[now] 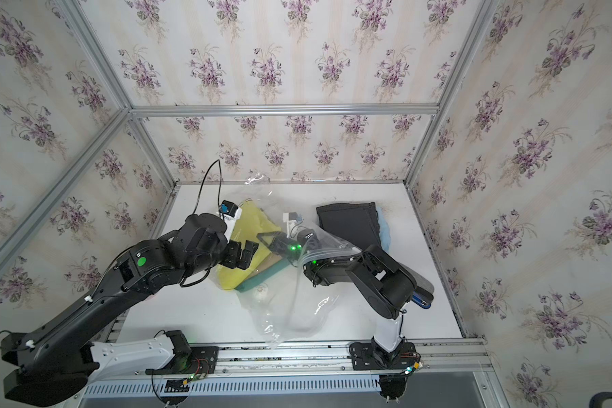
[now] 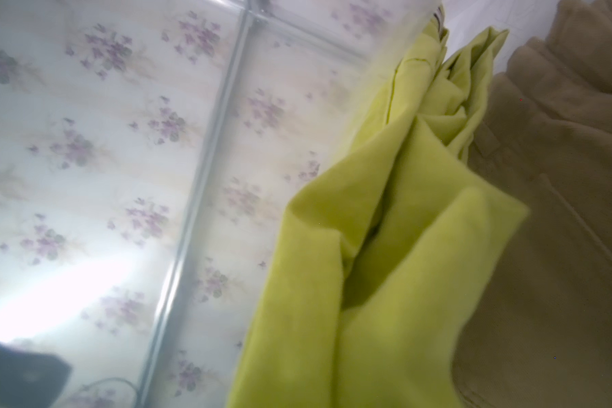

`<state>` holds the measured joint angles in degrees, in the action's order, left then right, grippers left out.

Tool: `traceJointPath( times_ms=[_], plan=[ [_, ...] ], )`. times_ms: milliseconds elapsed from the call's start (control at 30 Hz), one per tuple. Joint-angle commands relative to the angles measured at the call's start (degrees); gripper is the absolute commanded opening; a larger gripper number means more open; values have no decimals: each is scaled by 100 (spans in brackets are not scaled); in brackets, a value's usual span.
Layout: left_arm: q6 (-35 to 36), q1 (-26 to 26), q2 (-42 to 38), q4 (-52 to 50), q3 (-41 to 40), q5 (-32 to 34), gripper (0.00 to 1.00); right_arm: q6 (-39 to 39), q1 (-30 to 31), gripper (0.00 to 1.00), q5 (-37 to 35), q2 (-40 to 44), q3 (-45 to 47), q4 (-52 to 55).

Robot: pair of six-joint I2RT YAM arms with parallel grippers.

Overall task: Take the trousers out of the vacuum bag
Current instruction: Adjust the vacuum bag at the center of the board.

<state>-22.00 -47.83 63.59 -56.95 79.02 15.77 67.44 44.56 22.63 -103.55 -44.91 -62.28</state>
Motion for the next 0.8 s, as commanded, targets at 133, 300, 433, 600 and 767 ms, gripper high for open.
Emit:
traceJointPath(
  times_ms=[133, 300, 433, 600, 767],
  plan=[
    [-2472, 74, -990, -792, -1593, 605, 100, -158, -8, 0, 150, 195, 361, -589],
    [-3246, 323, -1736, -506, -3023, 226, 100, -93, -17, 0, 140, 86, 468, -773],
    [-3586, 654, -2202, -69, -3983, -115, 100, -24, -17, 0, 190, -48, 490, -909],
    [-3455, 1398, -2591, 833, -4823, -700, 98, 49, -18, 0, 265, -163, 543, -1097],
    [-3058, 2286, -2551, 1987, -5419, -1360, 84, 67, -17, 0, 303, -183, 592, -1146]
  ],
)
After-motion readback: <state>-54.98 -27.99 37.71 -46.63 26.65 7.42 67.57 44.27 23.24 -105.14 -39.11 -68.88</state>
